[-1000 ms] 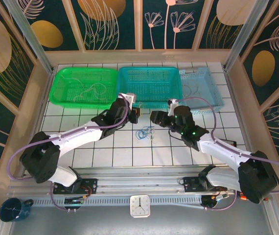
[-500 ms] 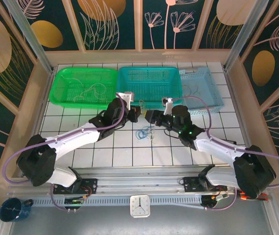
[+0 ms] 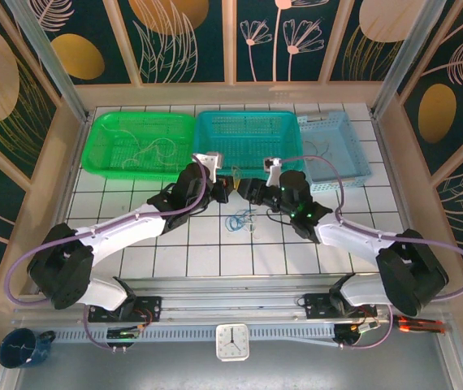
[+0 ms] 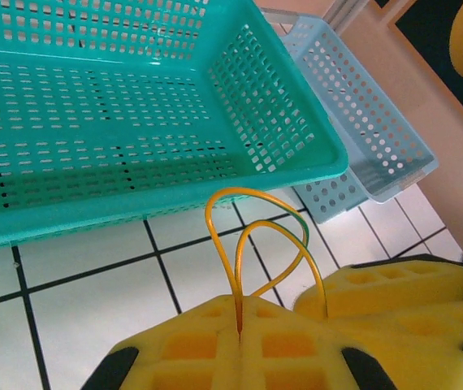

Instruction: Untangle the cables

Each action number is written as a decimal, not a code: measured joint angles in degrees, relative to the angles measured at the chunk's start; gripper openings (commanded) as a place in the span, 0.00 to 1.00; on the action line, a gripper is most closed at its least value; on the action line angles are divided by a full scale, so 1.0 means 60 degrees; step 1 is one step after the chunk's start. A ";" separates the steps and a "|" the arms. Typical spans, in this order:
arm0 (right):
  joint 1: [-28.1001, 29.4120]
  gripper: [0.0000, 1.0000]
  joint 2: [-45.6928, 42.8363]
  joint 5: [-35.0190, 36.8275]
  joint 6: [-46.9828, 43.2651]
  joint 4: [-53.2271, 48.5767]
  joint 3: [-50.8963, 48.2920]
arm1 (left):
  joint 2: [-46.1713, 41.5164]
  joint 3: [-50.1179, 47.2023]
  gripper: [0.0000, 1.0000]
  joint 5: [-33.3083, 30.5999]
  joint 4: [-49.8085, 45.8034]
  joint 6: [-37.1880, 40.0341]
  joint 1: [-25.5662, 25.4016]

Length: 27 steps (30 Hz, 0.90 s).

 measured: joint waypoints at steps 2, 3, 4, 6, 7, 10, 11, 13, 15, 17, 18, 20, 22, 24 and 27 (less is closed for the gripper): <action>0.0000 0.00 0.0087 -0.0040 0.0055 0.0080 0.0036 | -0.0025 -0.0044 0.00 0.0044 0.0098 -0.0029 0.0000; 0.0000 0.00 0.0098 -0.0058 -0.0007 0.0084 0.0036 | -0.0029 -0.0066 0.00 0.0062 0.0138 -0.0051 0.0000; -0.0018 0.00 0.0098 -0.0066 -0.0007 0.0091 0.0036 | -0.0033 -0.0095 0.00 0.0066 0.0178 -0.0084 0.0000; -0.0058 0.00 0.0087 -0.0069 0.0011 0.0127 0.0025 | -0.0040 -0.0131 0.15 0.0062 0.0240 -0.0127 0.0000; -0.0098 0.00 0.0062 -0.0062 0.0015 0.0135 0.0004 | -0.0058 -0.0168 0.17 0.0015 0.0248 -0.0178 0.0000; -0.0317 0.00 -0.0255 -0.0040 0.0015 0.0124 -0.0270 | -0.0219 -0.0295 0.18 -0.0310 0.0229 -0.0270 0.0000; -0.0397 0.00 -0.0415 -0.0022 0.0015 0.0062 -0.0372 | -0.0288 -0.0321 0.17 -0.0441 0.0222 -0.0277 0.0000; -0.0550 0.00 -0.0790 -0.0004 0.0000 -0.0091 -0.0568 | -0.0433 -0.0346 0.13 -0.0798 0.0197 -0.0306 0.0000; -0.0652 0.00 -0.1166 0.0044 -0.0051 -0.0288 -0.0710 | -0.0565 -0.0364 0.11 -0.1100 0.0197 -0.0335 0.0000; -0.0703 0.00 -0.1486 0.0051 -0.0076 -0.0514 -0.0787 | -0.0681 -0.0419 0.10 -0.1333 0.0204 -0.0339 0.0000; -0.0729 0.00 -0.1654 0.0051 -0.0120 -0.0656 -0.0805 | -0.0721 -0.0452 0.10 -0.1417 0.0204 -0.0339 0.0000; -0.0747 0.00 -0.1905 0.0055 -0.0189 -0.0849 -0.0831 | -0.0758 -0.0517 0.16 -0.1534 0.0204 -0.0331 0.0000; -0.0769 0.00 -0.2146 0.0047 -0.0306 -0.1049 -0.0831 | -0.0758 -0.0572 0.25 -0.1548 0.0222 -0.0284 0.0004; -0.0787 0.00 -0.2291 0.0025 -0.0379 -0.1169 -0.0831 | -0.0758 -0.0619 0.36 -0.1472 0.0262 -0.0215 0.0007; -0.0838 0.00 -0.2419 -0.0135 -0.0546 -0.1279 -0.0831 | -0.0758 -0.0685 0.51 -0.1093 0.0412 -0.0208 0.0011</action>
